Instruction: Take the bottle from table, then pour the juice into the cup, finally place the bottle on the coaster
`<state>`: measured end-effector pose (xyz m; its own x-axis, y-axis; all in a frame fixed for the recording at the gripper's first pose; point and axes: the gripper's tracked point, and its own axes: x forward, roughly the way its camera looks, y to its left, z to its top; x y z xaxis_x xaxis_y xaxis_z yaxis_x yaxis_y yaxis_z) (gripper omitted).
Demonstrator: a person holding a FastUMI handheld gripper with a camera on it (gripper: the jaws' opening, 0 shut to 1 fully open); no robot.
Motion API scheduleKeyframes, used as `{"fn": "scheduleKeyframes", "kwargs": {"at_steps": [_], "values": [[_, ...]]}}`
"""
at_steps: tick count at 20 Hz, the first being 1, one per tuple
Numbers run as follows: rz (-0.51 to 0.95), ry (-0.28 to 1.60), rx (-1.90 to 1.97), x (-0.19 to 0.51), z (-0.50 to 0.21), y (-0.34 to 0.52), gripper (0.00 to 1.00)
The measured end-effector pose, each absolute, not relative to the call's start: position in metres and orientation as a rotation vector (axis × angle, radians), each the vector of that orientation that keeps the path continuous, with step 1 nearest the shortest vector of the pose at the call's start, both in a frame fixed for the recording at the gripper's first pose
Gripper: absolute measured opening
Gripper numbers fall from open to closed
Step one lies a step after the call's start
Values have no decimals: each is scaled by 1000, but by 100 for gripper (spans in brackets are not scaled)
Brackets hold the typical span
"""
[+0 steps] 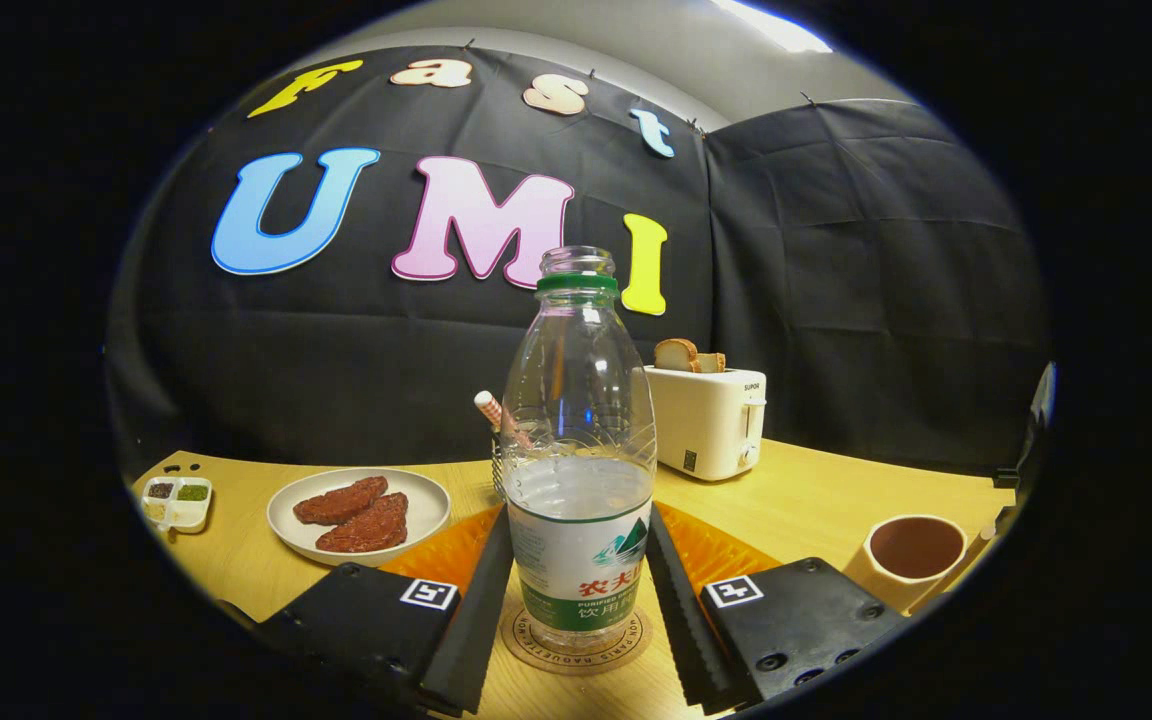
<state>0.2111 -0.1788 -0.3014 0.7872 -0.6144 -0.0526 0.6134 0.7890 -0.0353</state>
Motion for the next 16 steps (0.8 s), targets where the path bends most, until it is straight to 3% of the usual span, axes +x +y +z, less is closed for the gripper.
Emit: {"fn": "scheduleKeyframes", "kwargs": {"at_steps": [5, 8, 16], "values": [[-668, 90, -7, 209, -311, -179, 78], [-695, 82, 4, 203, -306, -183, 99], [-689, 105, 17, 188, -309, -166, 99]]}}
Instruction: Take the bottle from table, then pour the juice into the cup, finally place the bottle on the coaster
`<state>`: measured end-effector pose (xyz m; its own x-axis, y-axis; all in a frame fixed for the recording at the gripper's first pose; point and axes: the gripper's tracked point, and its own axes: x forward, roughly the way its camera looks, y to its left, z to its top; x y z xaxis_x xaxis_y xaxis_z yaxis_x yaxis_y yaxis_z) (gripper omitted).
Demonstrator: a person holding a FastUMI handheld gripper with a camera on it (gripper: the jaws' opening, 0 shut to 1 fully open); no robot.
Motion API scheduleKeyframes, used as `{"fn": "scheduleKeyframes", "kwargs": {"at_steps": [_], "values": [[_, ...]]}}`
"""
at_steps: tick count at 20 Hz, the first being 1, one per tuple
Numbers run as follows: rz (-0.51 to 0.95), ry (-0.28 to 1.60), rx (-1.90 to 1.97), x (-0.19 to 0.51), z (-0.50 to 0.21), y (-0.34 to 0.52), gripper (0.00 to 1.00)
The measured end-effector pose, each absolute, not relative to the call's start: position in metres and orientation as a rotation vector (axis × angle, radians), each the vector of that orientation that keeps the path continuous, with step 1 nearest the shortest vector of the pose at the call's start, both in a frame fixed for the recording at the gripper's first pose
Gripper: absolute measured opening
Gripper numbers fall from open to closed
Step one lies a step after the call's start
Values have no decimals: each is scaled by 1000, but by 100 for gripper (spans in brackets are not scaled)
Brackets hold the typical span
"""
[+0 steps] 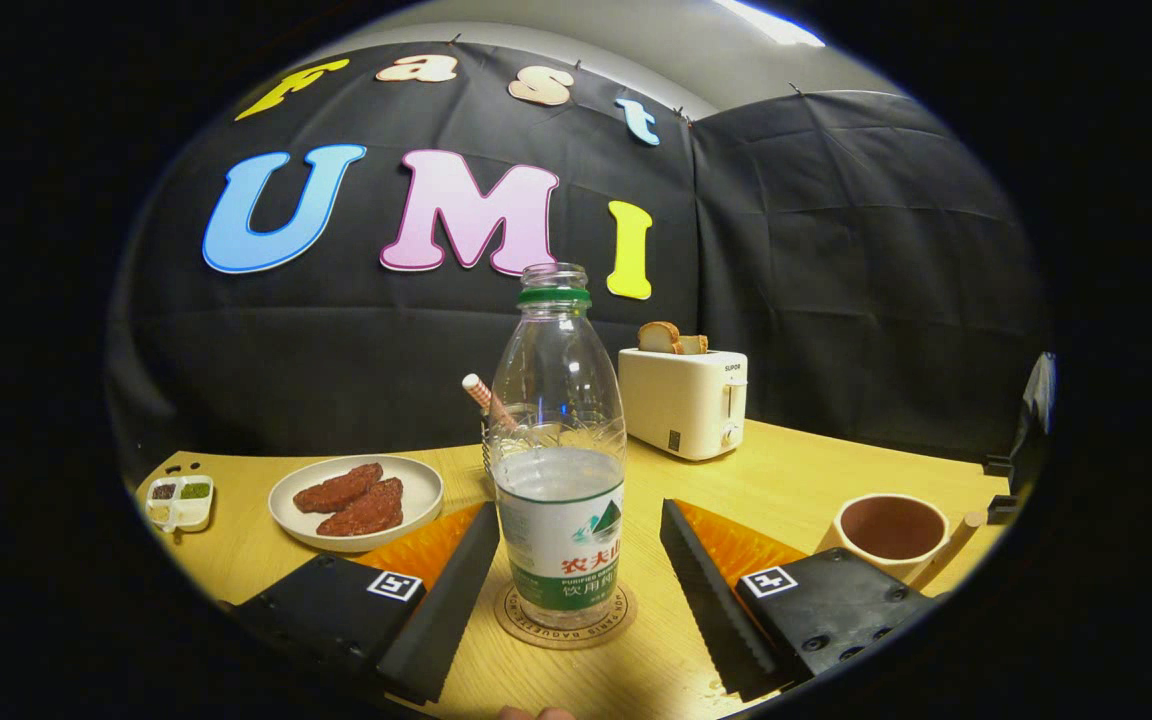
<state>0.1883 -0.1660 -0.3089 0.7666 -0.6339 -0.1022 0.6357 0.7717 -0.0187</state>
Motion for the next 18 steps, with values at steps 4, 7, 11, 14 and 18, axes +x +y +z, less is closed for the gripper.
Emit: {"fn": "scheduleKeyframes", "kwargs": {"at_steps": [4, 7, 11, 14, 18], "values": [[-647, 122, 35, 171, -308, -142, 99], [-599, 129, 39, 154, -297, -125, 99], [-520, 114, 32, 130, -265, -106, 99], [-453, 96, 24, 114, -238, -93, 99], [-366, 74, 45, 97, -204, -75, 99]]}}
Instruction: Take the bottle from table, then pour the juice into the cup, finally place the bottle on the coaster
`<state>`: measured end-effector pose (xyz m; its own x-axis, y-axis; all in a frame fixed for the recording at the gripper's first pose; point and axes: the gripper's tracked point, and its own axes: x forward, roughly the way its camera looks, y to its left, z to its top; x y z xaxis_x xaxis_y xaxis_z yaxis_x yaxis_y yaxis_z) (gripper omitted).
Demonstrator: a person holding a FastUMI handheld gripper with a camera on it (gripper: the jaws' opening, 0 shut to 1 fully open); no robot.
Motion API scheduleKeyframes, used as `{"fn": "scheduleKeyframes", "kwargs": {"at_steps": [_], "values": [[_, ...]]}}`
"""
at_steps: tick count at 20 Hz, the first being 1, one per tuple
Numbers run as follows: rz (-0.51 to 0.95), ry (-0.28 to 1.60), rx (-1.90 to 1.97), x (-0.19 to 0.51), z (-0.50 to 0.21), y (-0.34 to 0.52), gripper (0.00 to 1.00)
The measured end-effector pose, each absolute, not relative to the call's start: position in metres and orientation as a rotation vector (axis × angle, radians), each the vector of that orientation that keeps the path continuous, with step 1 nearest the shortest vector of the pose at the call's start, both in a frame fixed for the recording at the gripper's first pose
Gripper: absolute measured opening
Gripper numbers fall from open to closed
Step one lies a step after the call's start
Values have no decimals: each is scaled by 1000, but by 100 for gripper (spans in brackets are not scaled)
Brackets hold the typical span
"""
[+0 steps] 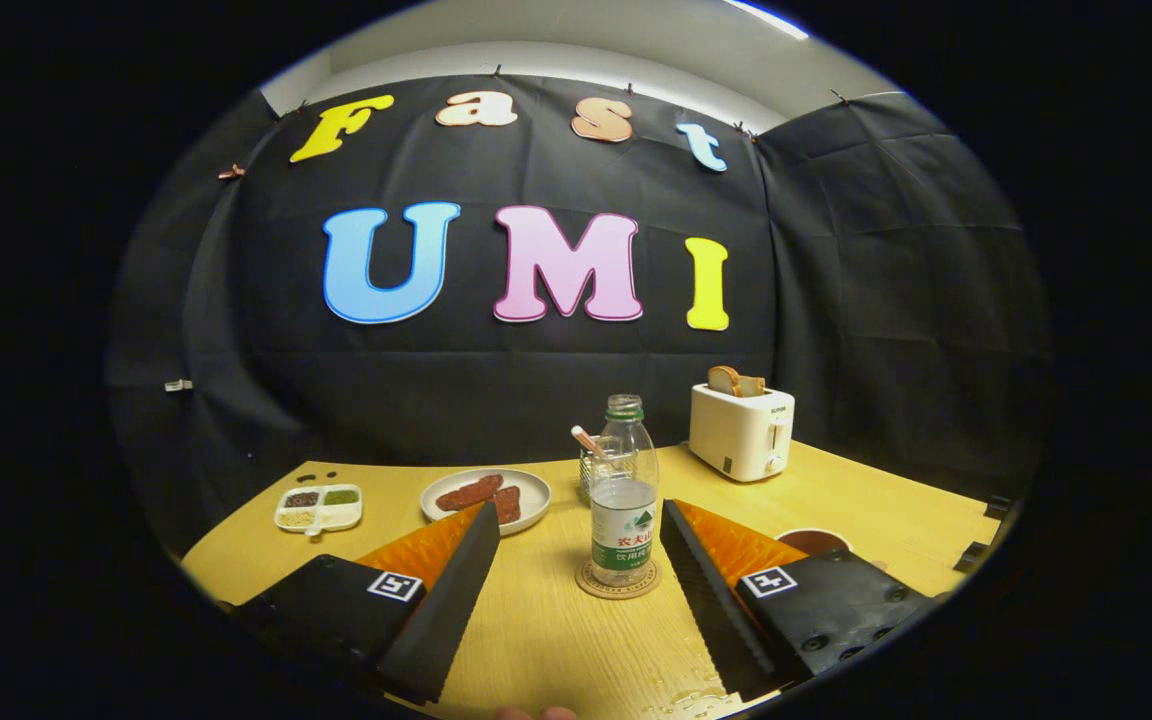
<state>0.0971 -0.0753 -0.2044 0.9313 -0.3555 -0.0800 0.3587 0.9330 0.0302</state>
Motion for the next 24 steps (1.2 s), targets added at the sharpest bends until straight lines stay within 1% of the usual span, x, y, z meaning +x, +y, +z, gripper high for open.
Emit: {"fn": "scheduleKeyframes", "kwargs": {"at_steps": [6, 15, 21, 24], "values": [[-253, 42, 65, 72, -154, -61, 99], [-102, -11, 76, 43, -85, -62, 99], [-7, -18, 74, 25, -63, -63, 100], [11, -13, 86, 18, -62, -69, 99]]}}
